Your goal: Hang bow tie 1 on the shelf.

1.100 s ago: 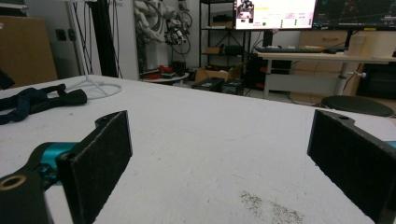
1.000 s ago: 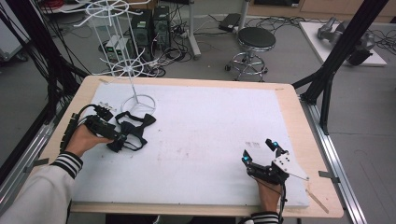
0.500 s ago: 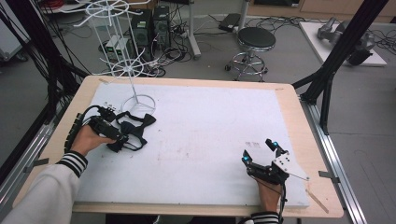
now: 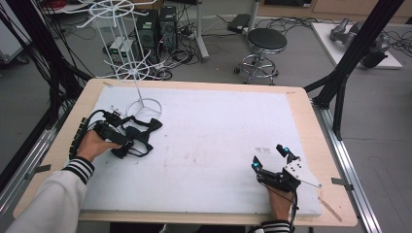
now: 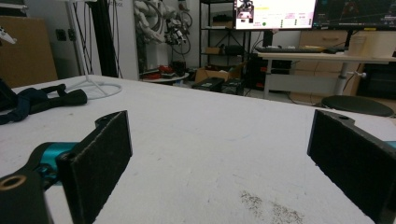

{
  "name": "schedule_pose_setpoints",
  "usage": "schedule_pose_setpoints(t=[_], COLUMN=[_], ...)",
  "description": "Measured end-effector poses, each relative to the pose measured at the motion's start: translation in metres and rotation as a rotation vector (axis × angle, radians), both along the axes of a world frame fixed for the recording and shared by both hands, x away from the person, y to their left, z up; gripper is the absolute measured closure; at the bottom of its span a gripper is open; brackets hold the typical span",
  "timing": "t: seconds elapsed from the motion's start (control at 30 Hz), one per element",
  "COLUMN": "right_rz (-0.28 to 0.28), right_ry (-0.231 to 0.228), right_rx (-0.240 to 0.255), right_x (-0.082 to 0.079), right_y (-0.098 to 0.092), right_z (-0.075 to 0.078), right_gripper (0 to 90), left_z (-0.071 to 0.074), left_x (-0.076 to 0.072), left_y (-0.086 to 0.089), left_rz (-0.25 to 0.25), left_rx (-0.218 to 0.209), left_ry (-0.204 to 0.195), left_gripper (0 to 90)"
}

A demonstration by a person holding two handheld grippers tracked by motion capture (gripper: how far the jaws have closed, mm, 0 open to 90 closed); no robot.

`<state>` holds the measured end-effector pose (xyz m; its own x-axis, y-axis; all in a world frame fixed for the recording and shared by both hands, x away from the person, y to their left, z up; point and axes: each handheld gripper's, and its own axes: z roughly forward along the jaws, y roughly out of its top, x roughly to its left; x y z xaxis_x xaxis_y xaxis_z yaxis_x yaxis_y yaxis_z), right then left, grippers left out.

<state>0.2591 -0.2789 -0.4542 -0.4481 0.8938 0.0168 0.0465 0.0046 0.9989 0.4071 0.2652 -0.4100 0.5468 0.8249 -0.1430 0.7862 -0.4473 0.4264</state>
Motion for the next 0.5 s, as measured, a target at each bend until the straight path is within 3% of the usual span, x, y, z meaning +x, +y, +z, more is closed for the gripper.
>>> schedule_pose_setpoints(t=[0.2, 0.37, 0.5], right_rz=[-0.001, 0.0, 0.0], right_ry=[0.0, 0.0, -0.001], right_rx=[-0.001, 0.001, -0.001], right_x=[0.0, 0.0, 0.0001], right_y=[-0.0001, -0.0001, -0.0001], right_z=[0.0, 0.0, -0.0001], right_gripper=[5.8, 5.8, 5.8], left_z=[0.0001, -0.0012, -0.0011], left_x=[-0.0004, -0.002, -0.0032], left_y=[-0.0004, -0.0014, -0.0019], left_rz=[0.007, -0.002, 0.0], left_rx=[0.021, 0.028, 0.033], left_ry=[-0.006, -0.012, -0.019], left_gripper=[58.5, 70.7, 73.1])
